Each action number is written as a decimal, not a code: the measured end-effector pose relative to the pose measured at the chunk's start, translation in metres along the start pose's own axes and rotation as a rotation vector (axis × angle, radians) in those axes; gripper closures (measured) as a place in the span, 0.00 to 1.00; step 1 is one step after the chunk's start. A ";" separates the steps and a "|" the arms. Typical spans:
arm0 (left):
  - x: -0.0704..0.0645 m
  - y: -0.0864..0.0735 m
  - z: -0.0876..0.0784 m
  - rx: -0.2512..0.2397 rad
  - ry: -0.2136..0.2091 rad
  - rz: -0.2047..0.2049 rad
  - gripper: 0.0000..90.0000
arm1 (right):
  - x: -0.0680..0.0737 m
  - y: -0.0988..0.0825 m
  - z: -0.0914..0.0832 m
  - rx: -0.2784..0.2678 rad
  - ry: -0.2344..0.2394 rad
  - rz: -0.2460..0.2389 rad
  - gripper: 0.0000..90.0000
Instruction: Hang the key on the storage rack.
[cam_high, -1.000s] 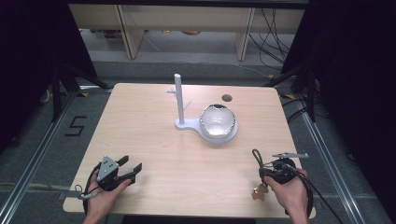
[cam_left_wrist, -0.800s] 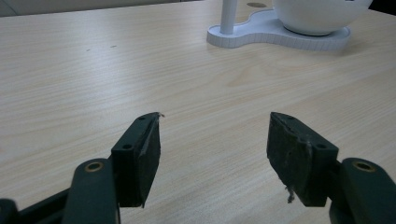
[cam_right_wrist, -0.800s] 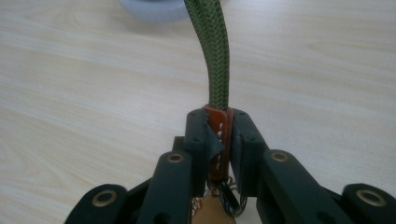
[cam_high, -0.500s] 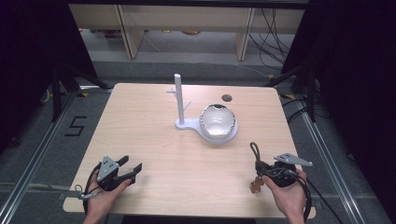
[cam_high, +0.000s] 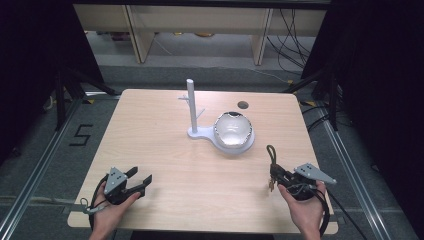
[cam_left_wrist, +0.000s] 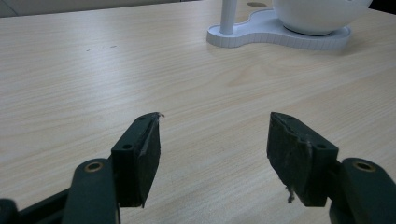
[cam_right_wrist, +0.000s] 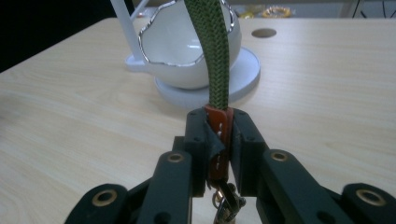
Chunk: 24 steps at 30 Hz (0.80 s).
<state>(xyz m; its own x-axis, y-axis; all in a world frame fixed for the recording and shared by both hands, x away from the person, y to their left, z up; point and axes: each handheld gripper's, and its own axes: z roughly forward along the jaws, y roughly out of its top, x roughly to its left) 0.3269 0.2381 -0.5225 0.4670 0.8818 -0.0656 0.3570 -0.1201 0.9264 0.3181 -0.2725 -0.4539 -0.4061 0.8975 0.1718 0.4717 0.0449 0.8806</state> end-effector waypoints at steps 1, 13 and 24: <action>0.000 0.000 0.000 0.000 0.000 0.000 0.38 | 0.001 0.001 0.000 -0.021 0.008 -0.005 0.88; 0.001 0.000 0.000 -0.001 -0.002 -0.002 0.38 | 0.013 0.010 0.004 -0.128 0.031 -0.037 0.89; 0.001 0.000 0.000 -0.022 -0.011 -0.022 0.38 | 0.028 0.020 0.018 -0.202 0.087 -0.081 0.89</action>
<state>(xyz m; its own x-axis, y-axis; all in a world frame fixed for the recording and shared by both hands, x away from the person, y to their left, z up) 0.3278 0.2392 -0.5227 0.4681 0.8791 -0.0896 0.3493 -0.0910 0.9326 0.3303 -0.2386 -0.4390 -0.5063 0.8530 0.1267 0.2720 0.0185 0.9621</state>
